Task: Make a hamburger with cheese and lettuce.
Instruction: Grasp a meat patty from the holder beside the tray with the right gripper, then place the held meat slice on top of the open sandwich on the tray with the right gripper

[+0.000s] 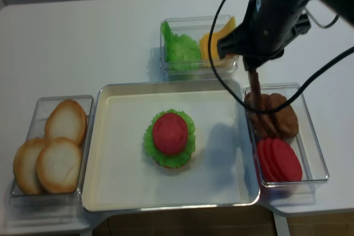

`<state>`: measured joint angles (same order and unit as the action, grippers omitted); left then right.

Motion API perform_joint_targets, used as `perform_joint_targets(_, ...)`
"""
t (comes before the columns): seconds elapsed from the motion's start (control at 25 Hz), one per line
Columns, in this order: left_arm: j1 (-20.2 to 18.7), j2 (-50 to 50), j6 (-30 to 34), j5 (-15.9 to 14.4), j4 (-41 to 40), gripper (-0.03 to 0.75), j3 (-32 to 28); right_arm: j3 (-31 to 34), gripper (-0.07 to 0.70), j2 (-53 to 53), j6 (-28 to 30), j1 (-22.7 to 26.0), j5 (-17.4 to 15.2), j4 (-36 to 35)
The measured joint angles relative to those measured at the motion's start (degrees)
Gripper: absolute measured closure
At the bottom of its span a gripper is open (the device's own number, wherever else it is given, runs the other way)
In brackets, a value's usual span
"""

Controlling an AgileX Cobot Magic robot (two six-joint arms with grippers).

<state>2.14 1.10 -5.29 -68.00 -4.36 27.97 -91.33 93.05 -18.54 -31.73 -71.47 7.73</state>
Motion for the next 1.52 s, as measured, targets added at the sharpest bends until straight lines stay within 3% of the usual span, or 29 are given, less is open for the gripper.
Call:
perform_joint_targets(0.32, 0.0, 0.0, 0.0, 0.0, 0.0, 0.298, 0.0, -4.8, 0.505, -0.4, 0.0, -5.8, -0.2, 0.4)
perform_joint_targets(0.52, 0.0, 0.0, 0.0, 0.0, 0.0, 0.298, 0.0, -5.2, 0.505, 0.3, 0.0, -10.7, -0.4, 6.0)
perform_joint_targets(0.88, 0.0, 0.0, 0.0, 0.0, 0.0, 0.298, 0.0, -11.1, 0.505, 10.3, 0.6, -17.8, -0.4, 9.3)
perform_joint_targets(1.52, 0.0, 0.0, 0.0, 0.0, 0.0, 0.298, 0.0, -13.8, 0.505, 19.9, 2.9, -22.3, 0.1, 9.9)
